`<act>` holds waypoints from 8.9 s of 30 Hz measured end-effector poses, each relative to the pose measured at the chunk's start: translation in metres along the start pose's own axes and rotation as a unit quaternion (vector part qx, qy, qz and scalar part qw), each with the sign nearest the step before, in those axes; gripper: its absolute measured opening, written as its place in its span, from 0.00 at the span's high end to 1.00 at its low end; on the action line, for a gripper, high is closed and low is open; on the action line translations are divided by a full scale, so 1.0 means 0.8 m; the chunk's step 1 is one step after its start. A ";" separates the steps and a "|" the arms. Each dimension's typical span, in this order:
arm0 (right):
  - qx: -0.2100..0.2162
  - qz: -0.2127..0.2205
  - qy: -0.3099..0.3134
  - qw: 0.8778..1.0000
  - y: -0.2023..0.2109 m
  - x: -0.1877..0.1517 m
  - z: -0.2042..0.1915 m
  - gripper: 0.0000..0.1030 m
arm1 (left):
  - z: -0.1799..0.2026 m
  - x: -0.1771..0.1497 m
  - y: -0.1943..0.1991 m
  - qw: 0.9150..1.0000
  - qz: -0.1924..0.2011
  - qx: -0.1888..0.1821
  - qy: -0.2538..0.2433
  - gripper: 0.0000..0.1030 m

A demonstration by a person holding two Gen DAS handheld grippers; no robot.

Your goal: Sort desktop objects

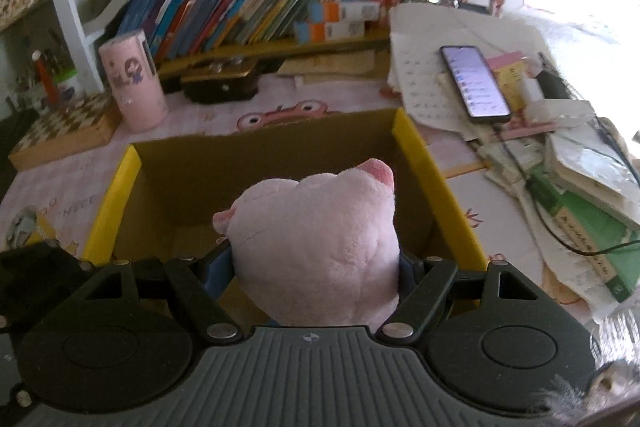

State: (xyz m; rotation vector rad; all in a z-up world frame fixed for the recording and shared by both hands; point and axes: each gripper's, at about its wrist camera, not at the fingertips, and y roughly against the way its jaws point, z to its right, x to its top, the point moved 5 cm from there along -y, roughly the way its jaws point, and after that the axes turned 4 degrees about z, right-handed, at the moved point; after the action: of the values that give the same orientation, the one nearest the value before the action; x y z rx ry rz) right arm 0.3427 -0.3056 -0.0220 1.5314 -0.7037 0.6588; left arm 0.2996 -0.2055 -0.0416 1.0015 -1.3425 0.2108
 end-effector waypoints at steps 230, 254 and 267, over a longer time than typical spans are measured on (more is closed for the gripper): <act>0.217 -0.002 0.235 0.948 -0.127 -0.077 -0.426 0.40 | -0.293 -0.185 0.280 0.886 -0.005 0.372 0.277 0.14; 0.169 0.052 0.092 0.980 0.052 -0.090 -0.290 0.40 | -0.196 -0.134 0.304 0.925 0.046 0.293 0.238 0.14; 0.139 0.047 0.073 0.987 0.145 -0.165 -0.249 0.40 | -0.101 -0.137 0.324 0.949 0.044 0.220 0.221 0.14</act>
State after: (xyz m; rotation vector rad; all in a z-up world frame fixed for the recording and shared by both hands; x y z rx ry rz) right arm 0.1683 -0.1055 -0.0322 1.6907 -0.5941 0.9623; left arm 0.1577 0.0477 -0.0055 1.1771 -0.9410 0.7842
